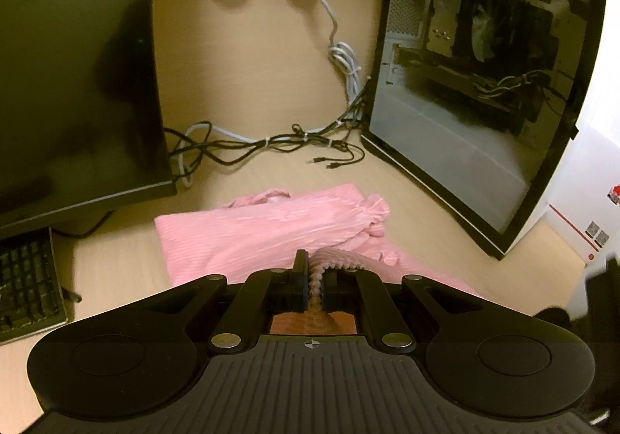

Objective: Fold clothes

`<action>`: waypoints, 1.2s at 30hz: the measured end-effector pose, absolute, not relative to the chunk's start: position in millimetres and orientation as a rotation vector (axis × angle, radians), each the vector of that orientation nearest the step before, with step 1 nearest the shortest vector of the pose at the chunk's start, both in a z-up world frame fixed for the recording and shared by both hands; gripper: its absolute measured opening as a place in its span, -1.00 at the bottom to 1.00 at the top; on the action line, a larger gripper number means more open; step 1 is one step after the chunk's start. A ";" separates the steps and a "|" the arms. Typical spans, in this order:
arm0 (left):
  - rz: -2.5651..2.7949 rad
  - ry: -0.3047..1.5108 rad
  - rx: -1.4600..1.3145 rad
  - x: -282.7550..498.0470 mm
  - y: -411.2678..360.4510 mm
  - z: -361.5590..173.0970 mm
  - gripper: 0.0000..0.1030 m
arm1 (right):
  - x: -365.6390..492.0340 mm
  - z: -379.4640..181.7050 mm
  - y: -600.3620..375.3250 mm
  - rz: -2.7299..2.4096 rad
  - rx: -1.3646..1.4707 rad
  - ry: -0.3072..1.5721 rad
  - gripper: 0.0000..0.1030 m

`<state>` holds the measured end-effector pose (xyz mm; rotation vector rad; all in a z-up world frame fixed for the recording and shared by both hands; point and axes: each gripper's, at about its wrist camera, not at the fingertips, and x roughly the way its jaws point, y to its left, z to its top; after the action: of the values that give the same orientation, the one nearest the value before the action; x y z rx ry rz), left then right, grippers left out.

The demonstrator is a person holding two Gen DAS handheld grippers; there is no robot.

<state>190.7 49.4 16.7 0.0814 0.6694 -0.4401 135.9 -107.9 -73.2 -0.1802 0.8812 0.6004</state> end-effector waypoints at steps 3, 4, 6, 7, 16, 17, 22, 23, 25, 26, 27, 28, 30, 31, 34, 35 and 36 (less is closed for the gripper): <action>-0.428 0.669 0.072 190.9 54.1 18.0 -0.87 | 145.6 -38.6 -133.5 0.648 0.070 0.857 -0.97; -0.422 0.671 0.067 191.5 55.8 18.0 -0.87 | 149.4 -31.1 -142.6 0.659 0.145 0.861 -0.97; -0.413 0.675 0.056 192.8 58.6 18.3 -0.87 | 154.7 -30.6 -151.1 0.662 0.182 0.906 -0.95; -0.412 0.678 0.051 193.1 59.7 18.0 -0.87 | 157.4 -30.4 -155.3 0.664 0.201 0.929 -0.94; -0.423 0.711 0.058 185.5 64.5 10.8 -0.87 | 108.1 -40.5 -120.6 0.767 -0.198 0.858 -0.74; -0.432 0.720 0.056 179.3 68.2 8.8 -0.86 | 105.2 -42.1 -115.4 0.779 -0.210 0.844 -0.64; -0.472 0.763 0.045 148.1 86.4 -1.0 -0.86 | 102.1 -63.5 -99.7 0.808 -0.246 0.904 -0.50; -0.481 0.771 0.043 141.9 90.1 -3.0 -0.81 | 100.9 -67.3 -99.2 0.812 -0.254 0.922 -0.50; -0.497 0.788 0.039 129.4 97.4 -6.9 -0.64 | 89.8 -61.8 -109.7 0.827 -0.275 0.909 -0.44; -0.505 0.797 0.037 123.2 101.0 -8.9 -0.55 | 84.8 -55.9 -118.3 0.814 -0.278 0.892 -0.30; -0.513 0.806 0.035 116.8 104.8 -11.0 -0.45 | 79.8 -49.9 -126.9 0.802 -0.281 0.875 -0.18; -0.513 0.831 0.030 106.6 111.1 -16.5 -0.38 | 74.8 -43.9 -135.5 0.789 -0.284 0.858 -0.14; -0.511 0.879 0.020 86.4 123.7 -27.4 -0.15 | 67.9 -34.2 -153.8 0.744 -0.277 0.834 -0.01; -0.509 0.897 0.012 78.7 126.9 -30.8 -0.13 | 66.0 -32.3 -161.9 0.712 -0.269 0.826 0.05; -0.511 0.930 -0.015 65.2 134.2 -37.9 0.15 | 62.9 -35.4 -172.4 0.649 -0.301 0.810 0.25; -0.512 0.933 -0.008 63.5 134.6 -38.5 0.22 | 62.1 -38.8 -171.8 0.639 -0.335 0.807 0.25; -0.513 0.936 -0.001 62.0 135.0 -38.9 0.30 | 61.6 -44.6 -169.0 0.626 -0.388 0.804 0.25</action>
<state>62.0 135.0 -38.9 -0.0010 0.9358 -0.5134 61.6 -169.0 -44.6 -0.3880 0.8036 0.6262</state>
